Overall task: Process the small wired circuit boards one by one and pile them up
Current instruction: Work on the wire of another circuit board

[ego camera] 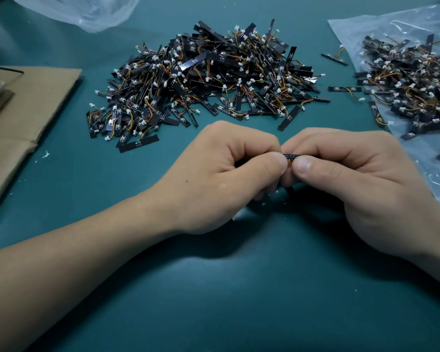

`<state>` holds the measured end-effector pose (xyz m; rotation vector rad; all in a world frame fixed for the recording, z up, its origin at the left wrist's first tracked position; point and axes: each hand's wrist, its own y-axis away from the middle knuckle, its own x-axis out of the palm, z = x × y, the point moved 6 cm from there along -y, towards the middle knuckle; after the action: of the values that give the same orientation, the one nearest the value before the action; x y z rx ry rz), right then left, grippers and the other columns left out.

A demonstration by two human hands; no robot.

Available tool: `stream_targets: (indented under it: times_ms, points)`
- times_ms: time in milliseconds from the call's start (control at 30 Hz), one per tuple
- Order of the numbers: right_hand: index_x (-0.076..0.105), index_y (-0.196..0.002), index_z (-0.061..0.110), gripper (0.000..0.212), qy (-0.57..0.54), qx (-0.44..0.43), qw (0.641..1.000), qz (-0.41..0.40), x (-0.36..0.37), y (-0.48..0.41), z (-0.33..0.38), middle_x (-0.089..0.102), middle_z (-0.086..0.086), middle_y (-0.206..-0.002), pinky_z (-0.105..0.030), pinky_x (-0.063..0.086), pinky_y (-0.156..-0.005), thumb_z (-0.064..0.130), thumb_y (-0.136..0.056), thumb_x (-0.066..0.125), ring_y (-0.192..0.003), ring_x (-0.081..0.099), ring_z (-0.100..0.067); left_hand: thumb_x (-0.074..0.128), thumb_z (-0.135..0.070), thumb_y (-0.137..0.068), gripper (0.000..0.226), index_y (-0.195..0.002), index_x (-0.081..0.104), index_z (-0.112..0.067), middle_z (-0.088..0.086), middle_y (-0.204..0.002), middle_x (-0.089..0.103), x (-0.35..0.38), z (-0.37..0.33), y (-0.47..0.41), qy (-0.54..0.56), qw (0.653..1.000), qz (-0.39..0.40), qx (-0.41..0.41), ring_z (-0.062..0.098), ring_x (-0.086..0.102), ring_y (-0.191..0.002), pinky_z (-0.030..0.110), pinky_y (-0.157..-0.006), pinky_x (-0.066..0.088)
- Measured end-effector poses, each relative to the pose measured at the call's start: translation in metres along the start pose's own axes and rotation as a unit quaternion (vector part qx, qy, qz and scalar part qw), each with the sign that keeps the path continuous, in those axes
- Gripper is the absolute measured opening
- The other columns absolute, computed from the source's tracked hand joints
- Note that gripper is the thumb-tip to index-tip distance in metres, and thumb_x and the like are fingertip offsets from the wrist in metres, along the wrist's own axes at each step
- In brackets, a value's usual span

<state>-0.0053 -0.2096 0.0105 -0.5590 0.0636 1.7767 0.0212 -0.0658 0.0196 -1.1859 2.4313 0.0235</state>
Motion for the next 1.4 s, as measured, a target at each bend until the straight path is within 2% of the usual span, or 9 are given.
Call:
stream_targets:
  times_ms: [233, 333, 533, 667, 900, 1000, 1133, 1233, 1400]
  points:
    - [0.074, -0.087, 0.018, 0.026, -0.013, 0.008, 1.0, -0.002, -0.0002, 0.0017, -0.0017, 0.069, -0.013, -0.086, -0.059, 0.048, -0.07, 0.034, -0.096, 0.056, -0.078, 0.061, -0.044, 0.054, -0.007, -0.094, 0.036, -0.062, 0.06, -0.023, 0.002, -0.055, 0.056, -0.0022, -0.0007, 0.0004, 0.012, 1.0, -0.01, 0.01, 0.015, 0.051, -0.054, 0.022, -0.056, 0.039]
    - [0.075, -0.09, 0.018, 0.026, 0.004, 0.0, 1.0, 0.001, 0.0002, 0.001, 0.0002, 0.071, -0.01, -0.089, -0.058, 0.048, -0.075, 0.033, -0.097, 0.055, -0.083, 0.064, -0.039, 0.055, -0.006, -0.092, 0.034, -0.06, 0.059, -0.015, 0.006, -0.053, 0.055, -0.0045, -0.001, 0.0007, 0.006, 1.0, -0.023, 0.017, 0.021, 0.049, -0.052, 0.025, -0.053, 0.038]
    - [0.074, -0.089, 0.017, 0.024, 0.003, -0.005, 1.0, 0.007, 0.0006, 0.0021, 0.0004, 0.072, -0.009, -0.089, -0.055, 0.049, -0.075, 0.031, -0.096, 0.056, -0.084, 0.065, -0.037, 0.055, -0.004, -0.09, 0.034, -0.057, 0.06, -0.012, 0.002, -0.051, 0.055, -0.0036, -0.0027, 0.0012, 0.006, 1.0, -0.011, 0.019, 0.017, 0.049, -0.051, 0.024, -0.052, 0.038]
    - [0.075, -0.087, 0.018, 0.023, 0.008, -0.016, 1.0, 0.008, 0.0002, 0.002, 0.0013, 0.073, -0.005, -0.093, -0.051, 0.051, -0.079, 0.028, -0.096, 0.056, -0.09, 0.068, -0.031, 0.056, -0.003, -0.089, 0.038, -0.058, 0.059, -0.024, 0.003, -0.05, 0.054, -0.0035, -0.0035, 0.0004, 0.003, 1.0, -0.011, 0.022, 0.014, 0.046, -0.049, 0.022, -0.051, 0.036]
    - [0.077, -0.091, 0.016, 0.024, 0.006, -0.016, 1.0, 0.02, 0.0003, 0.0025, 0.0009, 0.073, -0.005, -0.095, -0.049, 0.051, -0.078, 0.028, -0.098, 0.056, -0.089, 0.069, -0.03, 0.054, -0.002, -0.087, 0.038, -0.055, 0.056, -0.021, 0.003, -0.05, 0.053, -0.0017, -0.0022, 0.0012, 0.008, 1.0, 0.004, 0.012, 0.008, 0.044, -0.049, 0.02, -0.051, 0.036]
    - [0.077, -0.092, 0.015, 0.026, 0.008, -0.013, 1.0, 0.026, 0.002, 0.0023, 0.0013, 0.073, -0.007, -0.095, -0.049, 0.051, -0.078, 0.028, -0.098, 0.056, -0.09, 0.069, -0.03, 0.054, -0.002, -0.087, 0.042, -0.055, 0.054, -0.029, 0.0, -0.049, 0.049, -0.0027, -0.0029, 0.0008, 0.003, 1.0, -0.003, 0.018, 0.005, 0.042, -0.049, 0.019, -0.051, 0.034]
    - [0.071, -0.081, 0.016, 0.034, -0.009, -0.011, 0.999, 0.03, 0.0016, 0.0013, 0.0033, 0.068, -0.006, -0.082, -0.042, 0.046, -0.073, 0.033, -0.099, 0.048, -0.079, 0.064, -0.029, 0.052, -0.002, -0.087, 0.038, -0.052, 0.048, -0.017, 0.005, -0.048, 0.047, -0.0028, -0.0011, 0.0005, 0.018, 1.0, 0.002, 0.018, 0.012, 0.041, -0.048, 0.025, -0.05, 0.034]
    - [0.058, -0.067, 0.022, 0.035, -0.017, -0.002, 0.999, 0.04, 0.0012, 0.0017, 0.0033, 0.053, -0.011, -0.066, -0.045, 0.037, -0.062, 0.037, -0.098, 0.048, -0.064, 0.048, -0.033, 0.051, -0.001, -0.085, 0.036, -0.051, 0.046, -0.012, 0.006, -0.046, 0.044, -0.0029, 0.0014, -0.0003, 0.024, 0.999, 0.014, 0.017, 0.015, 0.039, -0.047, 0.027, -0.05, 0.031]
    - [0.046, -0.065, 0.022, 0.033, -0.003, -0.007, 0.995, 0.095, 0.0083, 0.0066, 0.0067, 0.041, -0.006, -0.057, -0.036, 0.033, -0.053, 0.034, -0.096, 0.048, -0.055, 0.038, -0.025, 0.05, -0.021, -0.086, 0.029, -0.059, 0.054, -0.015, -0.003, -0.052, 0.05, -0.0028, 0.0001, 0.0014, 0.031, 0.998, 0.015, 0.052, 0.009, 0.043, -0.05, 0.022, -0.054, 0.034]
